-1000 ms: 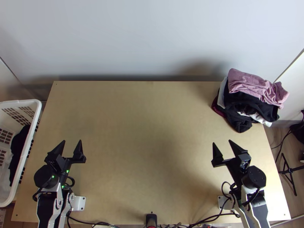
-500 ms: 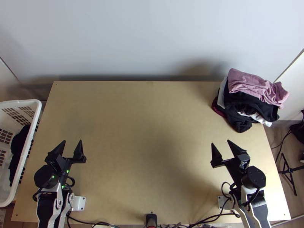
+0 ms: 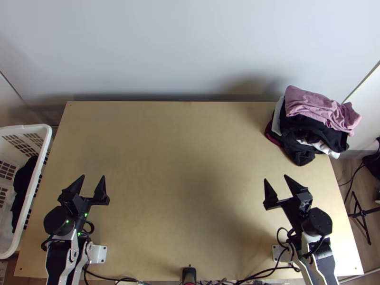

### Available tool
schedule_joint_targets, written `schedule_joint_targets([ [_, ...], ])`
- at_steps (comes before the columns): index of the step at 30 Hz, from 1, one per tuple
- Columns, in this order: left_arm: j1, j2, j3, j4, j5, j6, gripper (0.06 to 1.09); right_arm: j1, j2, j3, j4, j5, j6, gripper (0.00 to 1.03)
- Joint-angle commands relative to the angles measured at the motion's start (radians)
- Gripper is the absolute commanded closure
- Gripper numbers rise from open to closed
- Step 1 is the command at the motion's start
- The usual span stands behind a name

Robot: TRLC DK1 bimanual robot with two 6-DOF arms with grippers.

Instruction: Fold the t-shirt

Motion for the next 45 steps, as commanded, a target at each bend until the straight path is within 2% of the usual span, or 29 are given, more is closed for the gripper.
schedule_joint_targets([
  [1,-0.012,0.012,0.000,-0.002,-0.002,0.002,0.11,0.023,0.003,-0.002,-0.004,0.002,-0.004,0.05],
  [14,-0.041,-0.001,0.002,0.002,-0.001,0.002,0.11,0.055,0.001,0.000,-0.002,0.002,-0.009,0.05],
  [18,-0.060,0.006,0.002,0.005,-0.002,0.022,0.11,0.025,0.001,-0.002,-0.004,0.002,-0.042,0.05],
  [32,-0.086,0.001,0.002,0.013,-0.002,0.025,0.11,-0.012,0.003,-0.002,-0.005,0.006,-0.052,0.05],
  [38,-0.053,0.004,0.005,0.028,-0.002,0.020,0.11,-0.020,0.001,0.000,0.039,0.006,-0.047,0.05],
  [41,-0.037,0.024,0.006,0.030,-0.002,0.027,0.11,-0.081,0.001,0.000,0.039,0.006,-0.010,0.05],
  [45,-0.017,0.036,0.006,0.030,-0.002,0.030,0.11,-0.099,0.001,0.000,0.033,0.006,-0.016,0.05],
])
